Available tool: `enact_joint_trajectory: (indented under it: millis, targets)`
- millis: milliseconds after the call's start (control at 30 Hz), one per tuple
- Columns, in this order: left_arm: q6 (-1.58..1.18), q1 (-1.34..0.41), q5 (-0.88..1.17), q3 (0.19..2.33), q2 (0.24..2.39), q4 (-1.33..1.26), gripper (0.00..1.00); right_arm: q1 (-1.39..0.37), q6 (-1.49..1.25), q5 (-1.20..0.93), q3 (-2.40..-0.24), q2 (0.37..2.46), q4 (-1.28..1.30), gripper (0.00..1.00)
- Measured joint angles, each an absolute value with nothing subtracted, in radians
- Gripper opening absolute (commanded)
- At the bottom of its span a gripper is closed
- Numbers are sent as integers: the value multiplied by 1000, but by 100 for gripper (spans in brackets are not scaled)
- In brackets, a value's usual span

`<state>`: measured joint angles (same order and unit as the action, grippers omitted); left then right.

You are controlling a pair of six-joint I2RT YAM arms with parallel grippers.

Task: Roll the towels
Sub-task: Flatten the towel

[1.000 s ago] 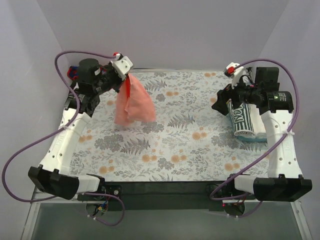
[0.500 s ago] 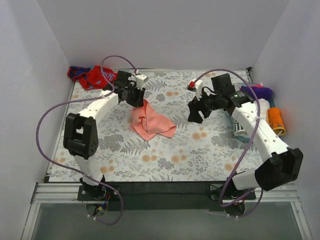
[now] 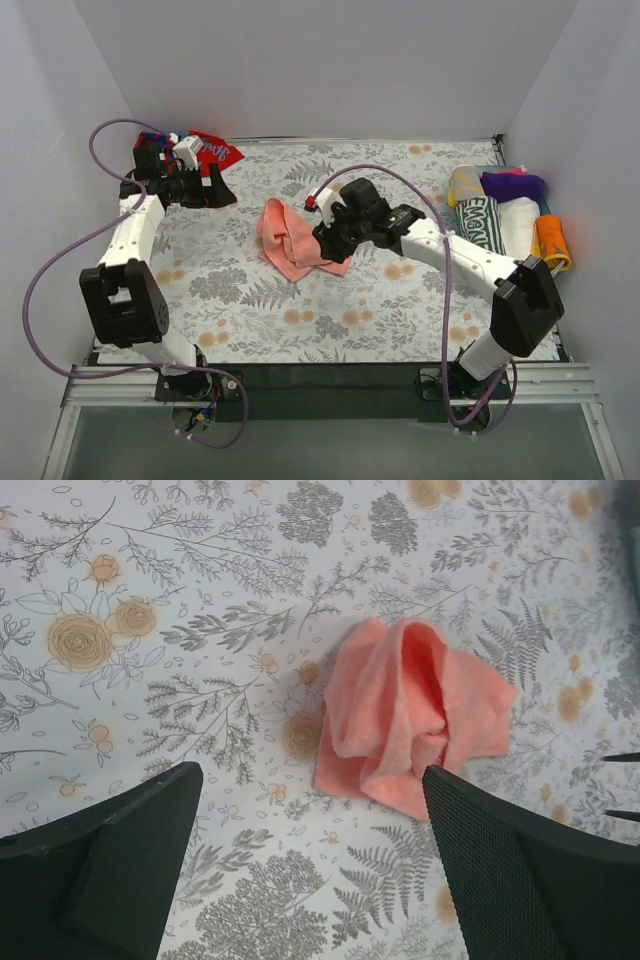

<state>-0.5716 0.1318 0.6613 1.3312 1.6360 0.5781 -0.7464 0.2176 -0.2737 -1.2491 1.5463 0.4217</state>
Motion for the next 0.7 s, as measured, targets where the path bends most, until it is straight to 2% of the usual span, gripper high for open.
enact_joint_trajectory:
  millis: [100,167,200,333,533,633,700]
  targets:
    - [-621,173,702,1253,1510,549,89,-839,183,-201,-1280,1647,368,39]
    - [-666,189,723,1188,1452,537,88,-889,167,-163,-1307,1739,344,40]
    - [-679,199,731,1075,1416,529,89,-920,147,-125,-1320,1831,341,41]
    - [-705,199,748,928,1349,518,88,-916,115,-72,-1412,1929,335,45]
    - [-714,199,756,868,1337,498,88,-914,82,-56,-1483,2009,333,46]
    - [-720,199,756,844,1337,493,87,-914,72,-51,-1509,2046,333,43]
    - [-726,199,756,838,1337,492,86,-914,65,-51,-1522,2071,334,34]
